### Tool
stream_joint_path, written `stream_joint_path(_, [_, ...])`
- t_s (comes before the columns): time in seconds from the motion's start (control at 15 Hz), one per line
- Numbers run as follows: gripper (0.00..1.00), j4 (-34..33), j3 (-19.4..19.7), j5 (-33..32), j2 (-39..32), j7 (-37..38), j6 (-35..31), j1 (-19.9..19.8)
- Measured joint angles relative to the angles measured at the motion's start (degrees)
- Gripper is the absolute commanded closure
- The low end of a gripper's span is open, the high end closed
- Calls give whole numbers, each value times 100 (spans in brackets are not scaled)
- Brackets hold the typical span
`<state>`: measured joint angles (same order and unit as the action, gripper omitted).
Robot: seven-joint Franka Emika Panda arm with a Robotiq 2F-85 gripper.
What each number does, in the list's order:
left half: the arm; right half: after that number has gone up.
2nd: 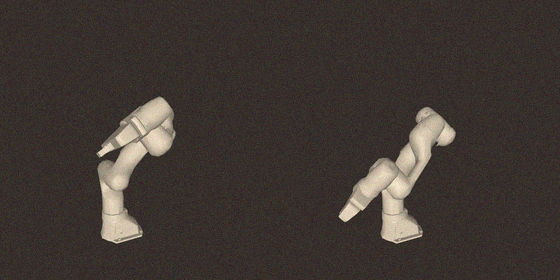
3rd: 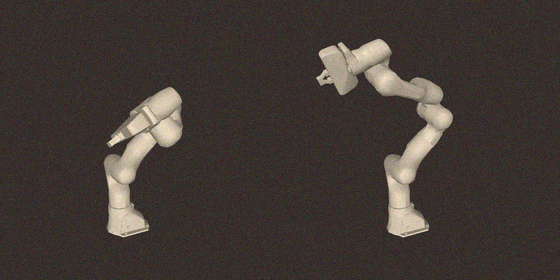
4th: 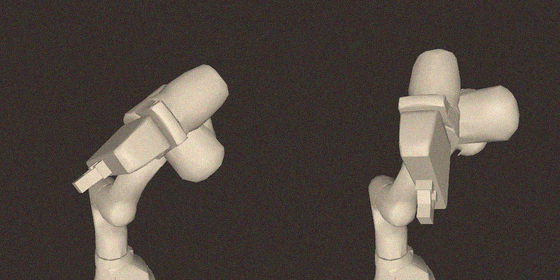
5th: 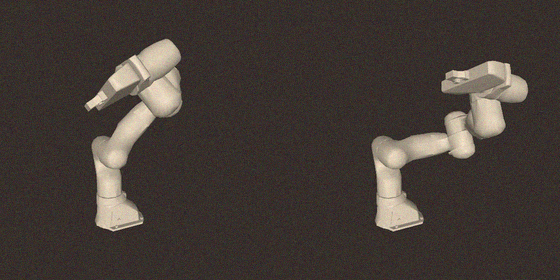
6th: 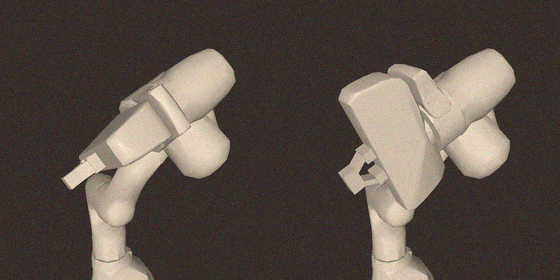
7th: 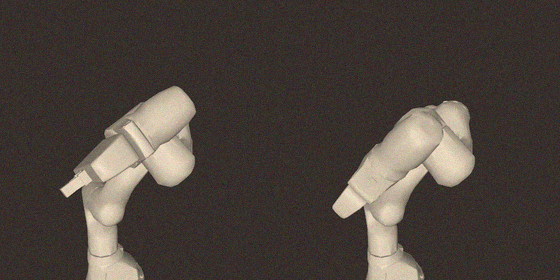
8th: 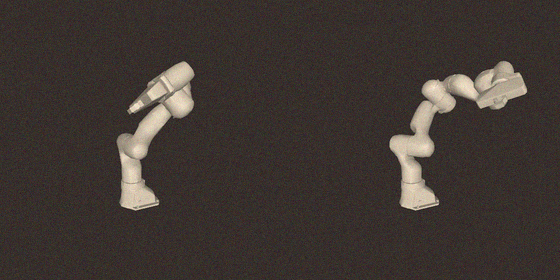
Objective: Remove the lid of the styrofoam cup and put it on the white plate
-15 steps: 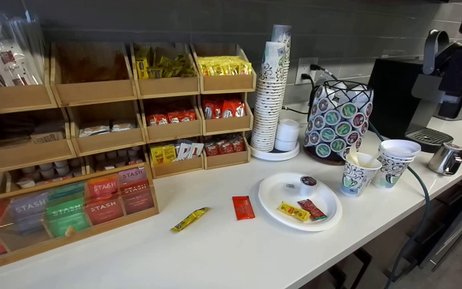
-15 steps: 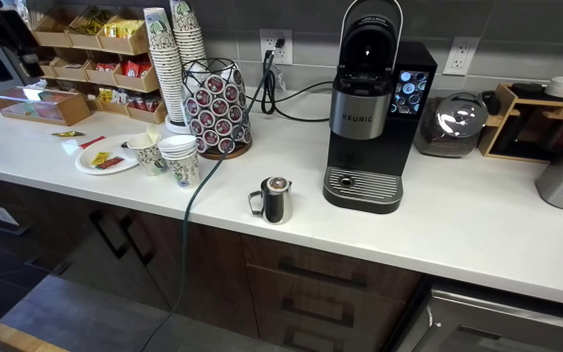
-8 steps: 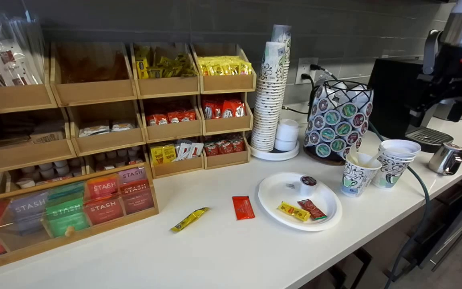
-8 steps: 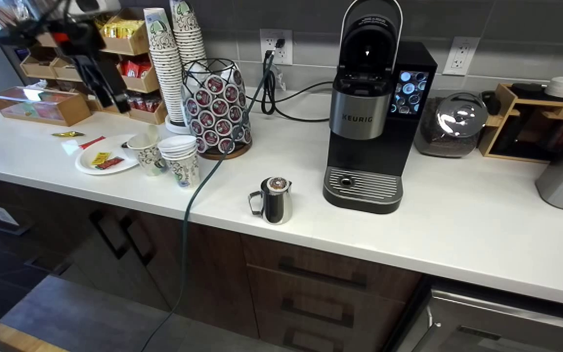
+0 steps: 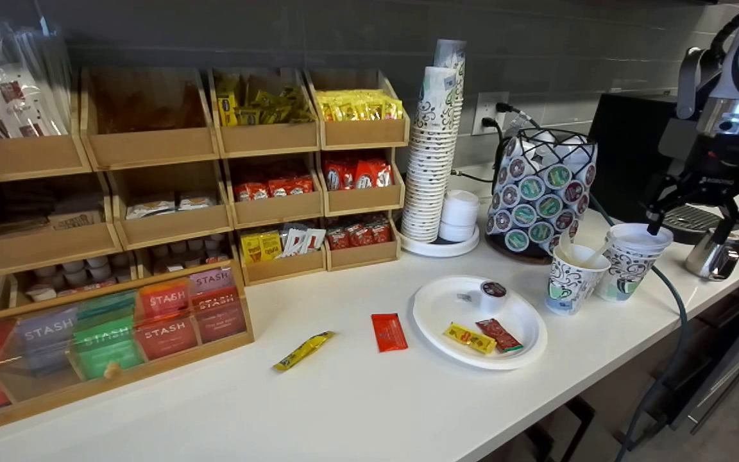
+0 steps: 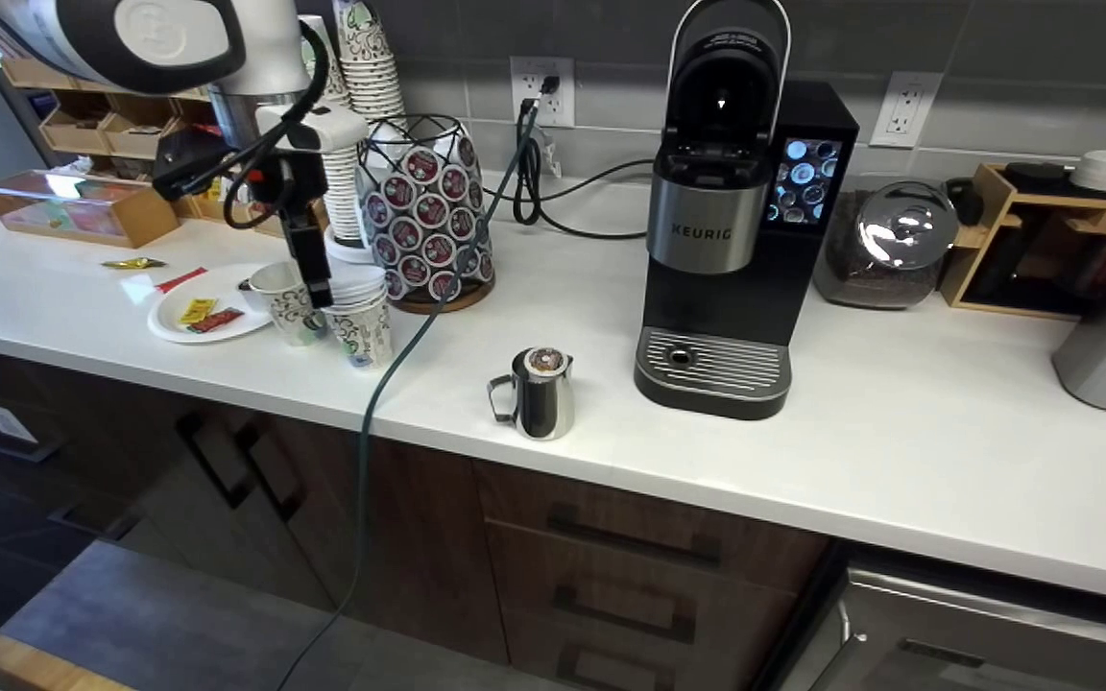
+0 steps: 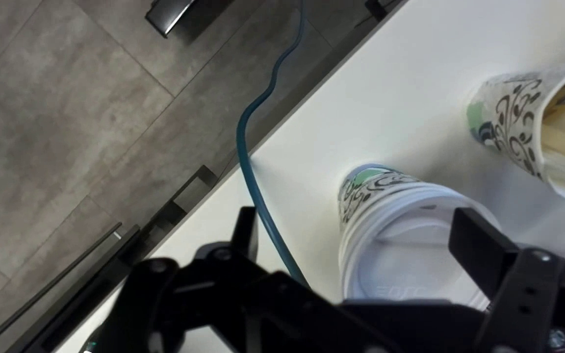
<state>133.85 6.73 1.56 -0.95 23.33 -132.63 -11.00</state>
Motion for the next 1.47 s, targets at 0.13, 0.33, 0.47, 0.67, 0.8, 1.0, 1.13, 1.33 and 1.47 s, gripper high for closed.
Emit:
stream_joint_path(0.13, [0, -72, 108, 505, -111, 33, -2, -3])
stream_joint_path(0.33, [12, -103, 241, 1296, -222, 42, -114, -33])
stream_joint_path(0.47, [11, -103, 297, 1855, -277, 45, -278, -56])
stream_joint_path(0.67, [23, -95, 314, 2579, -353, 45, -592, -70])
stream_joint_path(0.8, [23, -83, 310, 2891, -395, 39, -762, -64])
stream_joint_path(1.0, [46, -59, 309, 3060, -420, -67, -800, -63])
stream_joint_path(1.13, [56, -20, 311, 3058, -420, -231, -796, -66])
stream_joint_path(1.33, [81, 21, 330, 3018, -420, -438, -791, -71])
stream_joint_path(1.47, [95, 29, 349, 2981, -418, -531, -787, -71])
